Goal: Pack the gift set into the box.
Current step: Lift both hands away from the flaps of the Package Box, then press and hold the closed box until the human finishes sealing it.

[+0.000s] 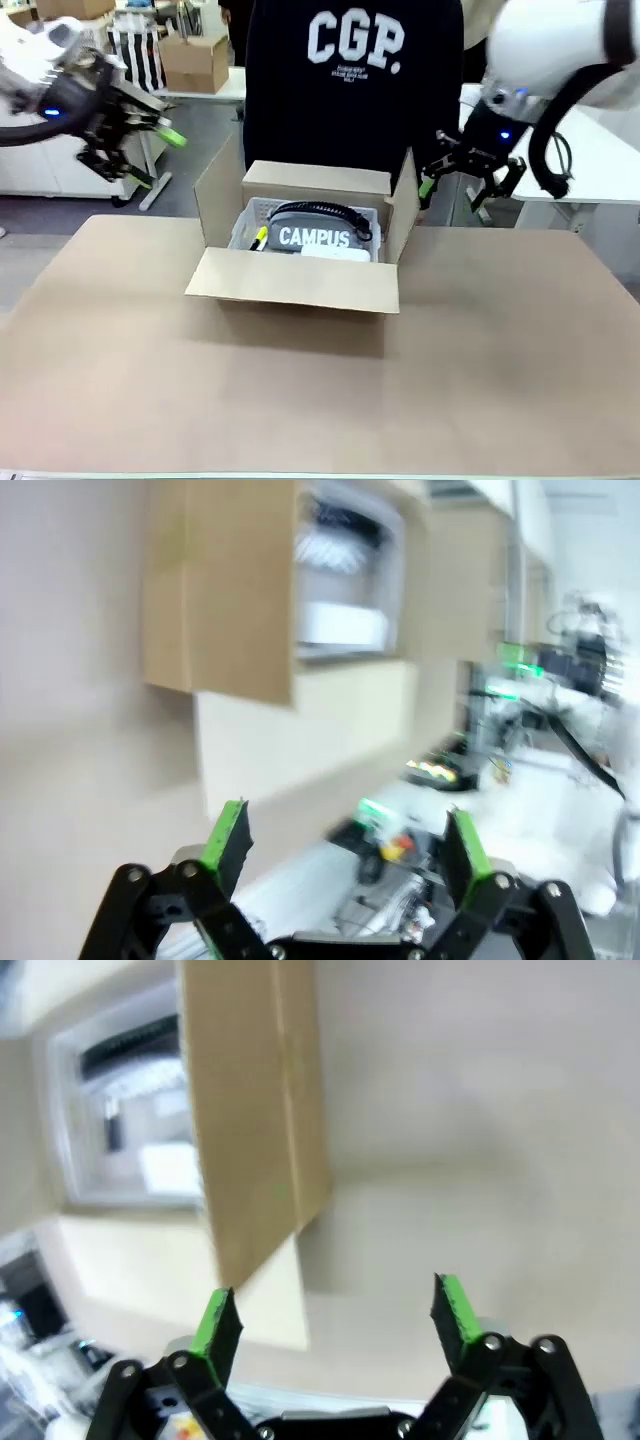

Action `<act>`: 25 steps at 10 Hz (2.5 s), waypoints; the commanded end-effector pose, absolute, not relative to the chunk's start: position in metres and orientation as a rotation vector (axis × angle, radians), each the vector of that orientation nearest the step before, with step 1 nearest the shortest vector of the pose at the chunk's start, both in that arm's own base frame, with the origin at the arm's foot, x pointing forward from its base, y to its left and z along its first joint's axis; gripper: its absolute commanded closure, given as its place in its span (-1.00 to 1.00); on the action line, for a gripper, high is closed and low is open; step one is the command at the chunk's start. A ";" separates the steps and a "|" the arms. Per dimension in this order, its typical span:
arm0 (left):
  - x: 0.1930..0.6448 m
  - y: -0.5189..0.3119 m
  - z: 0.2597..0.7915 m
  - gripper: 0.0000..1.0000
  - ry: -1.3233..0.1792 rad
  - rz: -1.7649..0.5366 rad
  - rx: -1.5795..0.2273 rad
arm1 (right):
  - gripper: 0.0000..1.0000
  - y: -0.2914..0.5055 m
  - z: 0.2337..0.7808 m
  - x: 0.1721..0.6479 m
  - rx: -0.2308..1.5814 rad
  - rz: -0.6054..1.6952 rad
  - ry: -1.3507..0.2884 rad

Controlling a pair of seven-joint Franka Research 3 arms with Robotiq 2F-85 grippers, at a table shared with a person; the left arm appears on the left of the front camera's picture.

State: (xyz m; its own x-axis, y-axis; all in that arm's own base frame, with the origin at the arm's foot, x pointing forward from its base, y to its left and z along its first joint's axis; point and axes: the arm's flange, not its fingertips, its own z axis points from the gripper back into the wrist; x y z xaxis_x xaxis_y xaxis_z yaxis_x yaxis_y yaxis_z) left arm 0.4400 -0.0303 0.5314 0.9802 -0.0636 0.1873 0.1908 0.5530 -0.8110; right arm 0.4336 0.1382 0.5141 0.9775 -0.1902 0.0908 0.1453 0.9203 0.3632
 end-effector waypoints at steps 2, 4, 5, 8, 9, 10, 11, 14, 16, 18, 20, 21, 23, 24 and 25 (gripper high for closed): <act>0.412 0.028 0.531 -1.00 -0.088 -0.290 -1.368 | -1.00 0.061 0.497 0.359 1.020 -0.437 -0.086; 0.428 0.052 0.515 -1.00 -0.126 -0.080 -1.498 | -1.00 0.036 0.480 0.339 1.128 -0.637 -0.120; 0.397 0.038 0.547 -1.00 -0.146 -0.286 -1.380 | -1.00 0.058 0.504 0.358 0.842 -0.372 -0.065; 0.397 0.038 0.547 -1.00 -0.146 -0.286 -1.380 | -1.00 0.058 0.504 0.358 0.842 -0.372 -0.065; 0.397 0.038 0.547 -1.00 -0.146 -0.286 -1.380 | -1.00 0.058 0.504 0.358 0.842 -0.372 -0.065; 0.397 0.038 0.547 -1.00 -0.146 -0.286 -1.380 | -1.00 0.058 0.504 0.358 0.842 -0.372 -0.065; 0.397 0.038 0.547 -1.00 -0.146 -0.286 -1.380 | -1.00 0.058 0.504 0.358 0.842 -0.372 -0.065; 0.397 0.038 0.547 -1.00 -0.146 -0.286 -1.380 | -1.00 0.058 0.504 0.358 0.842 -0.372 -0.065; 0.397 0.038 0.547 -1.00 -0.146 -0.286 -1.380 | -1.00 0.058 0.504 0.358 0.842 -0.372 -0.065; 0.397 0.038 0.547 -1.00 -0.146 -0.286 -1.380 | -1.00 0.058 0.504 0.358 0.842 -0.372 -0.065; 0.397 0.038 0.547 -1.00 -0.146 -0.286 -1.380 | -1.00 0.058 0.504 0.358 0.842 -0.372 -0.065; 0.397 0.038 0.547 -1.00 -0.146 -0.286 -1.380 | -1.00 0.058 0.504 0.358 0.842 -0.372 -0.065; 0.397 0.038 0.547 -1.00 -0.146 -0.286 -1.380 | -1.00 0.058 0.504 0.358 0.842 -0.372 -0.065; 0.397 0.038 0.547 -1.00 -0.146 -0.286 -1.380 | -1.00 0.058 0.504 0.358 0.842 -0.372 -0.065; 0.397 0.038 0.547 -1.00 -0.146 -0.286 -1.380 | -1.00 0.058 0.504 0.358 0.842 -0.372 -0.065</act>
State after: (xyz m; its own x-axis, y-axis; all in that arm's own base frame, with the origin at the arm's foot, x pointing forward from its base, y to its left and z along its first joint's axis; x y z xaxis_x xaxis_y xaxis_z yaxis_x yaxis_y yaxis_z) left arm 0.3992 0.0366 0.5485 0.9586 -0.1033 0.2655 0.2787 0.1476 -0.9490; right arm 0.3562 0.0621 0.5046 0.9236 -0.3672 -0.1103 0.3236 0.5922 0.7379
